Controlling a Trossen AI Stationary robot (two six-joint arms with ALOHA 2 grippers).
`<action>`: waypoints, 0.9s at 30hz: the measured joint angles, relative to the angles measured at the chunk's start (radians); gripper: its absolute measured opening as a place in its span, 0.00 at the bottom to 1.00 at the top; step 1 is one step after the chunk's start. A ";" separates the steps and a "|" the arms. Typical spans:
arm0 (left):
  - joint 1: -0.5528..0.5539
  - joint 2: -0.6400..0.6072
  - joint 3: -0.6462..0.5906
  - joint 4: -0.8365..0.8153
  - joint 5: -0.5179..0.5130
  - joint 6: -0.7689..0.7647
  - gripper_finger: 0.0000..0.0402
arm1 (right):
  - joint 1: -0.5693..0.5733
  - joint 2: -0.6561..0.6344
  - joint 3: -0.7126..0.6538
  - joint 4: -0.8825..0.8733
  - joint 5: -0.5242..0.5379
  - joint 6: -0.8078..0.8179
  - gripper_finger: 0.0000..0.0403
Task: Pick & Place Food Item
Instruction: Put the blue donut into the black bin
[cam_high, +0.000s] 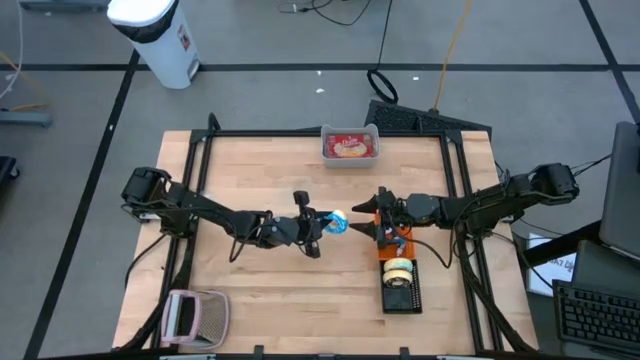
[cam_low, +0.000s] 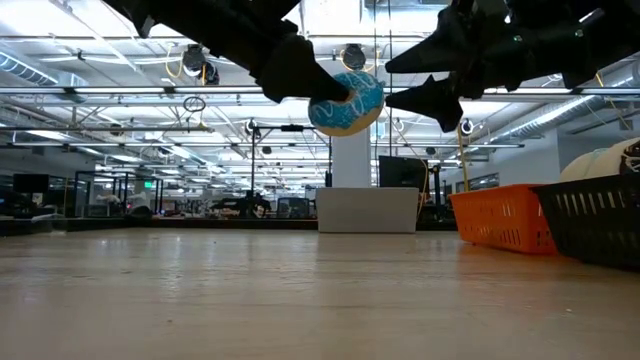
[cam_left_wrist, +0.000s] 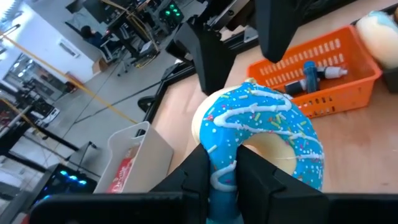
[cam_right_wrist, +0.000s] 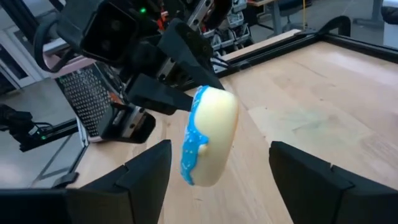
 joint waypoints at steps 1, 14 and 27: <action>0.000 0.000 0.000 0.000 -0.009 0.000 0.15 | 0.000 0.000 0.000 0.004 0.000 0.000 0.65; 0.002 0.000 0.000 0.005 -0.005 0.011 0.15 | 0.000 0.097 0.000 0.099 0.001 0.026 0.66; 0.002 0.000 0.000 0.005 -0.013 -0.002 0.15 | -0.029 0.213 0.000 0.295 -0.097 0.045 0.62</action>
